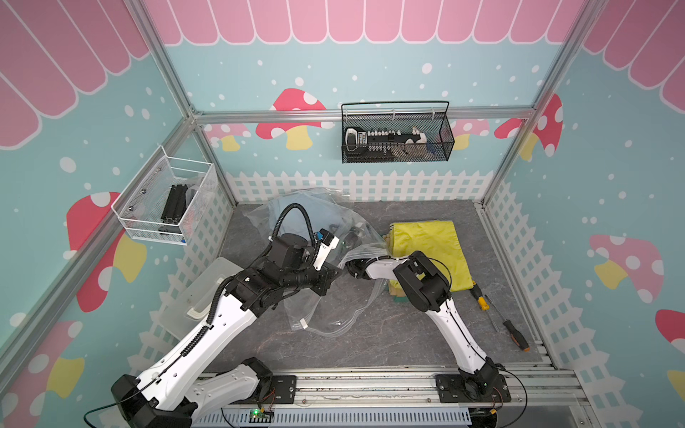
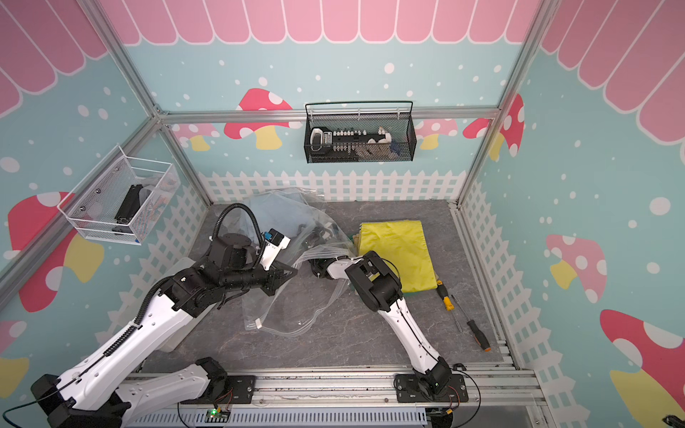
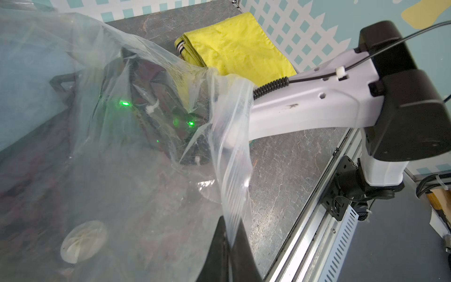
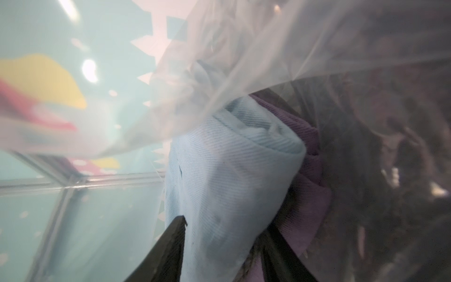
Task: Take the trousers out of the vacuum bag
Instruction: Take out the trousers from the vacuum bag.
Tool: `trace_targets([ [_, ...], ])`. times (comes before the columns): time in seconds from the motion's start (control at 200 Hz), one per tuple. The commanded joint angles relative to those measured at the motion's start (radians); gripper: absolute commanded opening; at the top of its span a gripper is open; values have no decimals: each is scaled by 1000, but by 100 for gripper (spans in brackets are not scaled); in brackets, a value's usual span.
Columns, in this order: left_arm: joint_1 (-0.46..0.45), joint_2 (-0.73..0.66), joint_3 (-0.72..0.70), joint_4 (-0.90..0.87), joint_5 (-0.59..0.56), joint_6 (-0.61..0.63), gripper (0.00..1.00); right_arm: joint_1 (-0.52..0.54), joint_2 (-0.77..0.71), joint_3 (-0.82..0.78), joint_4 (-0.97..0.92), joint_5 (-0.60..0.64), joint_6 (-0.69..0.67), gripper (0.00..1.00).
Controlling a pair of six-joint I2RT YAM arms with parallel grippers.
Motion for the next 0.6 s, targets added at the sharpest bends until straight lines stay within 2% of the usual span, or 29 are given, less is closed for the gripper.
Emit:
trace_targets([
  [0.0, 7, -7, -6, 10, 36, 7, 0, -25, 34, 27, -22, -7, 99, 50],
  [0.13, 11, -1, -6, 12, 43, 7, 0, -28, 44, 45, -34, -22, 103, 42],
  [0.235, 11, 4, -8, 11, 50, 7, 0, -30, 51, 73, -38, -52, 76, 25],
  [0.37, 14, 8, -8, 11, 55, 8, 0, -29, 35, 80, -35, -82, 27, 11],
  [0.595, 21, 9, -7, 12, 60, 8, 0, -26, 6, 59, 33, -153, -26, 3],
])
